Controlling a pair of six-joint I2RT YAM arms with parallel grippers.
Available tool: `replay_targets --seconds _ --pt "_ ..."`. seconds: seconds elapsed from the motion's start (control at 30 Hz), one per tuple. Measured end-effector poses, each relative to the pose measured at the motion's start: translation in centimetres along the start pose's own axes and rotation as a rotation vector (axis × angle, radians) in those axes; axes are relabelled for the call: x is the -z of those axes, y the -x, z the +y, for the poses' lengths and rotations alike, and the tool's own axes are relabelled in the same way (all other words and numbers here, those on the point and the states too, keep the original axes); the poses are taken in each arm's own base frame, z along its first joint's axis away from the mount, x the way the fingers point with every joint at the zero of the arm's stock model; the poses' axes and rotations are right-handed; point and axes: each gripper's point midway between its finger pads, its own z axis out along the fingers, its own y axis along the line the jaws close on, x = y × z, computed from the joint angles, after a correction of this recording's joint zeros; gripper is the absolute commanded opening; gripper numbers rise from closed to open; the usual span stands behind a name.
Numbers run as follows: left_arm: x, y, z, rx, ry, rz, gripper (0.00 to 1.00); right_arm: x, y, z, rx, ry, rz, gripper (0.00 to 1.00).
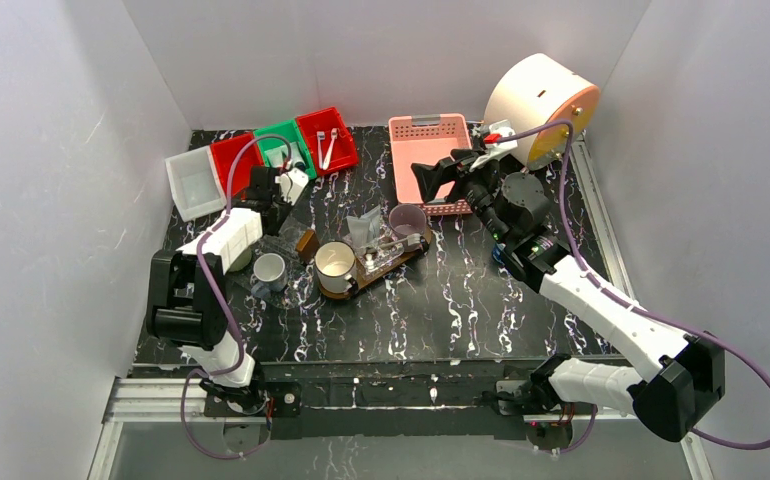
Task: Prepare toiletry sets of a toothbrush and toothpaste on the tray
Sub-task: Place the toothpaste holder at the center of the board.
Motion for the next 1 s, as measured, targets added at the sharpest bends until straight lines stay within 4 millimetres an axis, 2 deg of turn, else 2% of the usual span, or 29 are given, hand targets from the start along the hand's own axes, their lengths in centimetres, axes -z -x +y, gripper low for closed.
replay_targets --seconds 0.33,0.8,0.87,0.93,1.0 --pt "-0.2 0.0 0.3 -0.014 0.020 0.000 0.00 -0.1 -0.1 0.1 -0.001 0.005 0.001 0.99" --pt "-0.9 -0.1 -0.2 -0.077 -0.017 -0.012 0.00 -0.3 -1.0 0.3 -0.003 0.023 0.013 0.98" --pt "-0.9 -0.1 -0.2 -0.082 -0.025 -0.014 0.06 -0.3 -1.0 0.3 -0.003 0.023 0.013 0.98" --pt "-0.9 -0.1 -0.3 -0.088 -0.027 -0.013 0.18 -0.3 -1.0 0.3 -0.003 0.024 0.014 0.98" --pt "-0.9 -0.1 -0.2 -0.089 -0.027 -0.013 0.21 -0.4 -1.2 0.4 -0.003 0.027 0.018 0.98"
